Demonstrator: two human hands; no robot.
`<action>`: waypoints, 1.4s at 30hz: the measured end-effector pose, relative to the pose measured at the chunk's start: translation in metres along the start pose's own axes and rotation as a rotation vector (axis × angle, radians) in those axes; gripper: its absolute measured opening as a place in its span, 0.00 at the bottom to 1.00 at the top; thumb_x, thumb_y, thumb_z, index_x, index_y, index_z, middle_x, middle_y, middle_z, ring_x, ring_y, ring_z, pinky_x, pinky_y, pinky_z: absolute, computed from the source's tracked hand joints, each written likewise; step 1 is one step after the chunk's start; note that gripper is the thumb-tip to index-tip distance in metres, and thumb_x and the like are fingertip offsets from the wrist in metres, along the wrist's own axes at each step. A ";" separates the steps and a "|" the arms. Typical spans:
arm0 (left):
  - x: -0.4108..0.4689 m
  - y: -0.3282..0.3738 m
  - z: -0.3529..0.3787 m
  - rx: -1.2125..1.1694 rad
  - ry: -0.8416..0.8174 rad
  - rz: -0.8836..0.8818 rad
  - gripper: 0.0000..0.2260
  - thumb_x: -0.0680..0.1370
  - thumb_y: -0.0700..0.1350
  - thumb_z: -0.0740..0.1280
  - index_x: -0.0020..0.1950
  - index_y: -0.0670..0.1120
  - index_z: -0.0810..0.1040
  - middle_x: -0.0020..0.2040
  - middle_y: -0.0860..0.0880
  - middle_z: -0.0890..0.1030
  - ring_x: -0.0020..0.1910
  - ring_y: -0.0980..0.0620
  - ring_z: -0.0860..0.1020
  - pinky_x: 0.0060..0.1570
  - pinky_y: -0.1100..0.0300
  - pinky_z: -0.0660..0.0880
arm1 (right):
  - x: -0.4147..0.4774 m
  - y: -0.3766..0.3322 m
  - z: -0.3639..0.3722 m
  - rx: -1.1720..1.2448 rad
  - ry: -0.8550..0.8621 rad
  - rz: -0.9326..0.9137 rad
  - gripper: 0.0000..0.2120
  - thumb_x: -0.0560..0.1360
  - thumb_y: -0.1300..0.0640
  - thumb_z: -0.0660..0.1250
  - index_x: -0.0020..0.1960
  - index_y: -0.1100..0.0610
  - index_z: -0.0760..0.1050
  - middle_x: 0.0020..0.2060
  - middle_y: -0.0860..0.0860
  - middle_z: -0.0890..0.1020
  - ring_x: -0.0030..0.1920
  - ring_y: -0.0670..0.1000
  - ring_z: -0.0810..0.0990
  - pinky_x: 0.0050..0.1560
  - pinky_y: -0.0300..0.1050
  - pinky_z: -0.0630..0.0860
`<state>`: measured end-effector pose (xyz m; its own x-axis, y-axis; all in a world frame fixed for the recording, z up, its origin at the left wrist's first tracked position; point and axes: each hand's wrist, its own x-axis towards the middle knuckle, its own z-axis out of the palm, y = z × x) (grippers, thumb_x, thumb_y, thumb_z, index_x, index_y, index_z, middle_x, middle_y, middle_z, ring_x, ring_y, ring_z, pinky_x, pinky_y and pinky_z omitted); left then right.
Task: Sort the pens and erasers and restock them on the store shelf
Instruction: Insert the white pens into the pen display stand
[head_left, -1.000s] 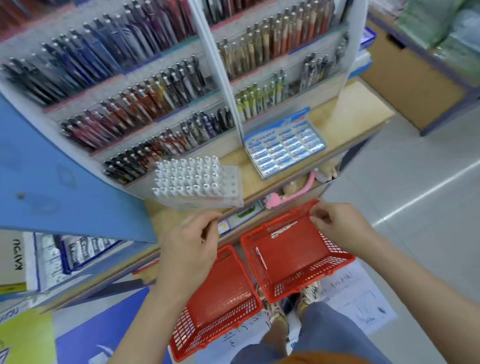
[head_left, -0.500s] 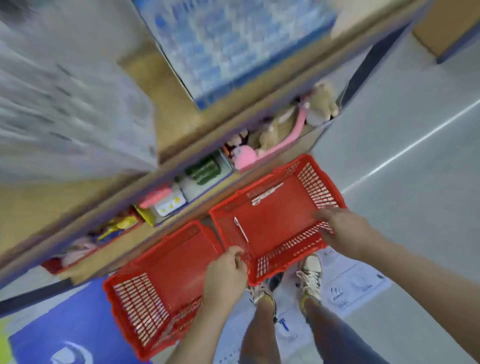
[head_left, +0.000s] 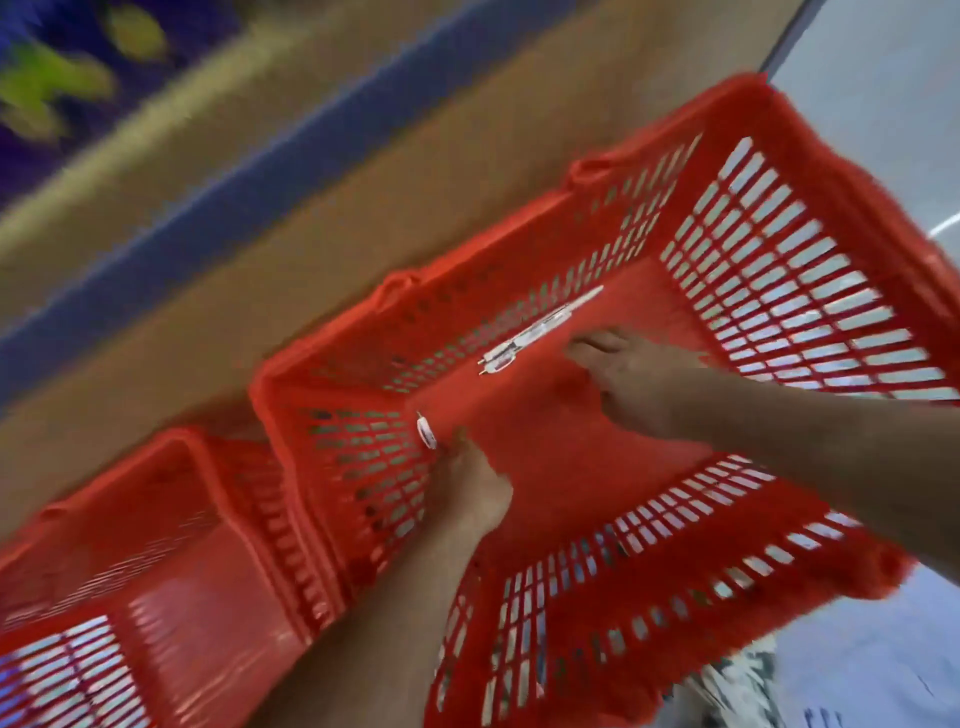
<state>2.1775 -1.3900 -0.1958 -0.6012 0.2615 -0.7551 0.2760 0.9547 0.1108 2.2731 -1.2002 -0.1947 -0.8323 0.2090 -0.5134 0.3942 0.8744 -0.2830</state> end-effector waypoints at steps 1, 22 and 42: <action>0.012 0.001 0.006 0.004 0.018 -0.004 0.25 0.75 0.47 0.66 0.69 0.43 0.62 0.68 0.39 0.70 0.63 0.39 0.73 0.59 0.53 0.70 | 0.017 0.004 0.011 -0.008 0.012 -0.004 0.31 0.74 0.60 0.62 0.75 0.52 0.55 0.74 0.52 0.60 0.73 0.55 0.60 0.68 0.52 0.67; 0.045 0.014 0.032 -0.144 0.163 0.015 0.11 0.70 0.48 0.68 0.49 0.44 0.80 0.49 0.43 0.83 0.50 0.43 0.81 0.48 0.53 0.75 | 0.029 0.024 0.032 0.635 -0.055 0.364 0.16 0.80 0.50 0.60 0.38 0.57 0.76 0.31 0.54 0.78 0.35 0.50 0.80 0.31 0.38 0.69; -0.315 0.122 -0.281 -0.995 0.124 0.395 0.06 0.77 0.37 0.65 0.44 0.45 0.80 0.32 0.44 0.78 0.26 0.54 0.76 0.28 0.63 0.76 | -0.236 -0.111 -0.297 1.425 0.076 0.138 0.17 0.78 0.49 0.62 0.40 0.64 0.72 0.22 0.44 0.67 0.25 0.43 0.62 0.27 0.35 0.60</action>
<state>2.1900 -1.3159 0.2369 -0.6905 0.5355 -0.4863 -0.2332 0.4716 0.8504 2.3100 -1.2165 0.1985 -0.7564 0.3167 -0.5723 0.4817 -0.3222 -0.8149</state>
